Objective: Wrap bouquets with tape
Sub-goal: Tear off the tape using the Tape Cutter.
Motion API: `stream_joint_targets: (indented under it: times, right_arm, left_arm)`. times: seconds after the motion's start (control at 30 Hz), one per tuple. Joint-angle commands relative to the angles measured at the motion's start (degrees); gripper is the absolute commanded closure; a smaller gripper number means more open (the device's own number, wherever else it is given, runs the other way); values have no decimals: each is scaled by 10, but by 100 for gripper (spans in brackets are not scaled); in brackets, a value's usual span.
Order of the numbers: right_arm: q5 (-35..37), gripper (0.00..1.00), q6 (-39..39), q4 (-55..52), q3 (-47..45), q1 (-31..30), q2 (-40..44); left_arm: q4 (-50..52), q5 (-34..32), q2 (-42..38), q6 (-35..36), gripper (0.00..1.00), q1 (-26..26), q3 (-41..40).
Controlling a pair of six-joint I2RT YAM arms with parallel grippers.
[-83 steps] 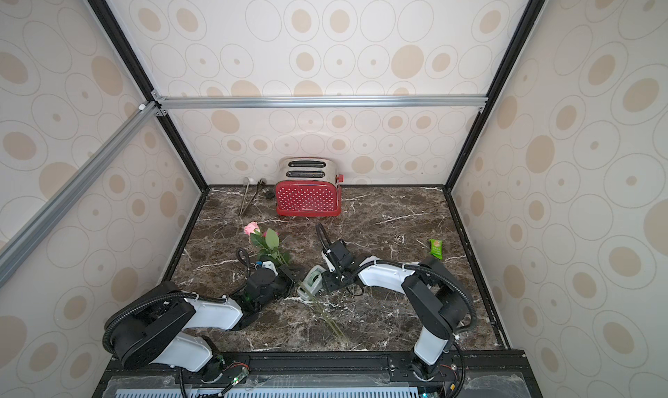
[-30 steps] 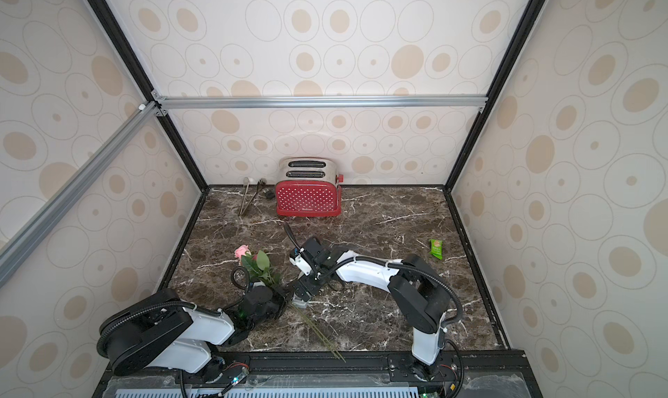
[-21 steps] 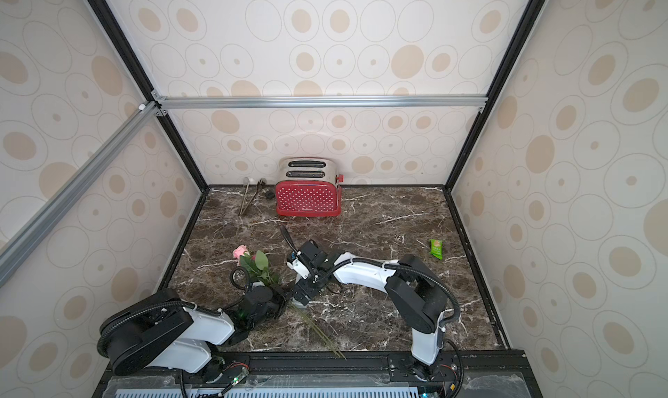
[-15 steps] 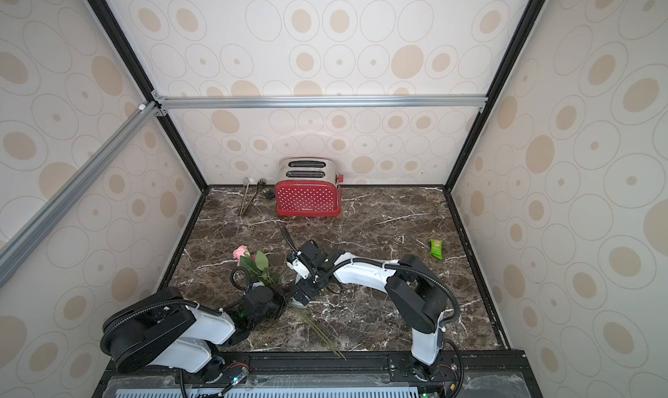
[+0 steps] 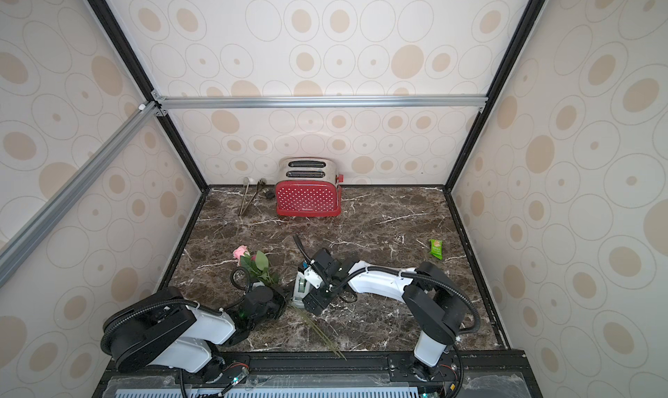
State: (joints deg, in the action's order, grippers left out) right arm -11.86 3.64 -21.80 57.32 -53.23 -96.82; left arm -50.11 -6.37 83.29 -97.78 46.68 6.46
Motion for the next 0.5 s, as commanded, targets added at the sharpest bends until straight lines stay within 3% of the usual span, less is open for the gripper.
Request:
stream_joint_targets:
  times: [0.0, 0.47]
  right_arm:
    - [14, 0, -4, 12, -1, -4, -9]
    - [-12, 0, 42, 5, 87, -2, -43]
  left_arm:
    - [-2, 4, -4, -3, 100, 6, 15]
    - [-2, 7, 0, -4, 100, 7, 14]
